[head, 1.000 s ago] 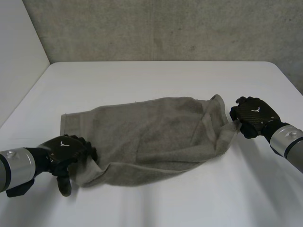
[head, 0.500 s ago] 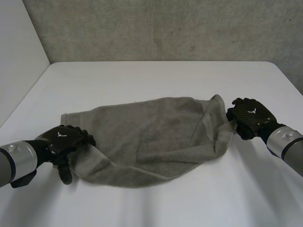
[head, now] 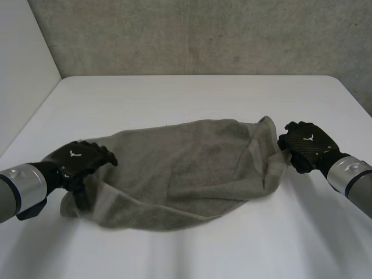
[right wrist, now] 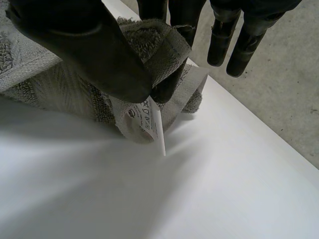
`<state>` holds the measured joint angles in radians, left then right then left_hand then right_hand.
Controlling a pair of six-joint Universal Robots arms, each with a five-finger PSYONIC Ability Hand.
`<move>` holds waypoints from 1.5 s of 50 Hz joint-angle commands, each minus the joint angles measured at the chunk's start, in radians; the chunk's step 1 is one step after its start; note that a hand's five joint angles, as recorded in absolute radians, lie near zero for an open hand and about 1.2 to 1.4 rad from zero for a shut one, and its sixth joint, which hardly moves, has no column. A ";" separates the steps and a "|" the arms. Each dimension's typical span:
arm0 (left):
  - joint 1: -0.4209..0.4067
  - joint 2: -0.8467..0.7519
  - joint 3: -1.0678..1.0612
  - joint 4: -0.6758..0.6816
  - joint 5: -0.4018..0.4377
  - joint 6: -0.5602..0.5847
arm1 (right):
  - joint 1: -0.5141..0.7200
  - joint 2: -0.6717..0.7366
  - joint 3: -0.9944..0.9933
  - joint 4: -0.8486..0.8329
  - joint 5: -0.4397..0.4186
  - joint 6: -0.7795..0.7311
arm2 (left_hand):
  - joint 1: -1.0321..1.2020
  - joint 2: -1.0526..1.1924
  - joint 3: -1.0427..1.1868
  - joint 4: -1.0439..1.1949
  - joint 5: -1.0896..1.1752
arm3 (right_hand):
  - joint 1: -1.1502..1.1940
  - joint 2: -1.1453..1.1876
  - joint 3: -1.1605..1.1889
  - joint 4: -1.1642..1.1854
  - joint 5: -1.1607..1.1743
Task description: Fold the towel.
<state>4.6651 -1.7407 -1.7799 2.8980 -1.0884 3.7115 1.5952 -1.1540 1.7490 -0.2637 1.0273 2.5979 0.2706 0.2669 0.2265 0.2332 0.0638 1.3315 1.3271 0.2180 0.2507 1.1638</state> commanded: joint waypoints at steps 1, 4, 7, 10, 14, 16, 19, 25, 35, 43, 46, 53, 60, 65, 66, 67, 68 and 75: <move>-0.003 0.004 -0.006 0.000 -0.008 -0.013 | 0.000 0.000 0.001 0.000 -0.001 0.001 | -0.051 -0.048 -0.052 -0.059 -0.019 | 0.065 0.069 -0.044 -0.076 0.058; -0.019 -0.002 -0.013 -0.003 -0.010 -0.008 | 0.006 0.002 0.001 0.000 -0.001 0.001 | -0.051 -0.048 -0.052 -0.059 -0.019 | 0.065 0.069 -0.044 -0.076 0.058; -0.029 -0.013 -0.018 -0.002 -0.010 -0.008 | 0.009 0.002 0.001 0.000 -0.001 0.001 | -0.048 -0.045 -0.052 -0.059 -0.016 | 0.065 0.069 -0.044 -0.076 0.058; -0.029 -0.028 -0.018 0.003 -0.013 -0.007 | 0.011 0.002 0.001 0.000 -0.001 0.001 | -0.042 -0.039 -0.052 -0.059 -0.010 | 0.065 0.069 -0.044 -0.076 0.058; -0.029 -0.071 -0.004 0.000 -0.037 -0.007 | 0.011 0.002 0.001 0.000 -0.001 0.001 | 0.004 0.008 -0.052 -0.059 0.037 | 0.065 0.069 -0.044 -0.076 0.058; -0.029 -0.083 -0.001 -0.003 -0.053 -0.005 | 0.011 0.002 0.001 0.000 -0.003 0.001 | 0.063 0.066 -0.052 -0.059 0.095 | 0.065 0.069 -0.044 -0.076 0.058; -0.029 -0.094 0.001 -0.003 -0.083 -0.005 | 0.011 0.002 0.001 0.001 -0.003 0.001 | 0.536 0.540 -0.052 -0.059 0.568 | 0.065 0.069 -0.044 -0.076 0.058; -0.029 -0.080 -0.009 -0.017 -0.100 -0.007 | 0.011 -0.015 -0.011 0.068 -0.021 -0.019 | 1.126 1.129 -0.052 -0.059 1.158 | 0.065 0.069 -0.044 -0.076 0.058; 0.006 0.044 -0.035 -0.057 -0.097 -0.024 | -0.008 -0.098 -0.108 0.513 -0.107 -0.254 | 1.126 1.129 -0.052 -0.059 1.158 | 0.065 0.069 -0.044 -0.076 0.058; 0.072 0.182 -0.056 -0.054 -0.085 -0.088 | -0.093 -0.234 -0.118 0.678 -0.093 -0.303 | 1.126 1.129 -0.052 -0.059 1.158 | 0.065 0.069 -0.044 -0.076 0.058; 0.073 0.188 -0.073 -0.056 -0.082 -0.113 | -0.110 -0.271 -0.108 0.725 -0.093 -0.314 | 1.126 1.129 -0.052 -0.059 1.158 | 0.065 0.069 -0.044 -0.076 0.058; 0.080 0.121 -0.078 -0.037 -0.071 -0.110 | -0.106 -0.251 -0.109 0.765 -0.053 -0.417 | 1.126 1.129 -0.052 -0.059 1.158 | 0.065 0.069 -0.044 -0.076 0.058; -0.008 -0.074 0.121 0.010 -0.085 -0.127 | 0.010 -0.090 -0.325 0.716 0.094 -0.342 | 1.126 1.129 -0.052 -0.059 1.158 | 0.065 0.069 -0.044 -0.076 0.058; -0.081 -0.202 0.378 0.049 -0.163 -0.166 | 0.116 0.020 -0.561 0.644 0.155 -0.259 | 1.126 1.129 -0.052 -0.059 1.158 | 0.065 0.069 -0.044 -0.076 0.058; -0.082 -0.203 0.379 0.049 -0.163 -0.166 | 0.136 0.052 -0.651 0.614 0.166 -0.234 | 1.126 1.129 -0.052 -0.059 1.158 | 0.065 0.069 -0.044 -0.076 0.058; -0.095 -0.242 0.487 0.056 -0.203 -0.189 | 0.137 0.053 -0.652 0.613 0.166 -0.234 | 1.126 1.129 -0.052 -0.059 1.158 | 0.065 0.069 -0.044 -0.076 0.058; -0.104 -0.282 0.605 0.061 -0.241 -0.214 | 0.149 0.078 -0.752 0.571 0.171 -0.202 | 1.126 1.129 -0.052 -0.059 1.158 | 0.065 0.069 -0.044 -0.076 0.058; -0.131 -0.364 1.060 0.191 -0.341 -0.281 | 0.170 0.140 -1.180 0.316 0.244 -0.005 | 1.126 1.129 -0.052 -0.059 1.158 | 0.065 0.069 -0.044 -0.076 0.058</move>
<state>4.5448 -2.0527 -1.1089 2.9719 -1.3401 3.4917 1.7570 -1.0506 0.8847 0.2407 1.2163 2.4463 1.3084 1.3337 0.2265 0.2332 1.1572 1.3314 1.3269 0.2180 0.2507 1.1684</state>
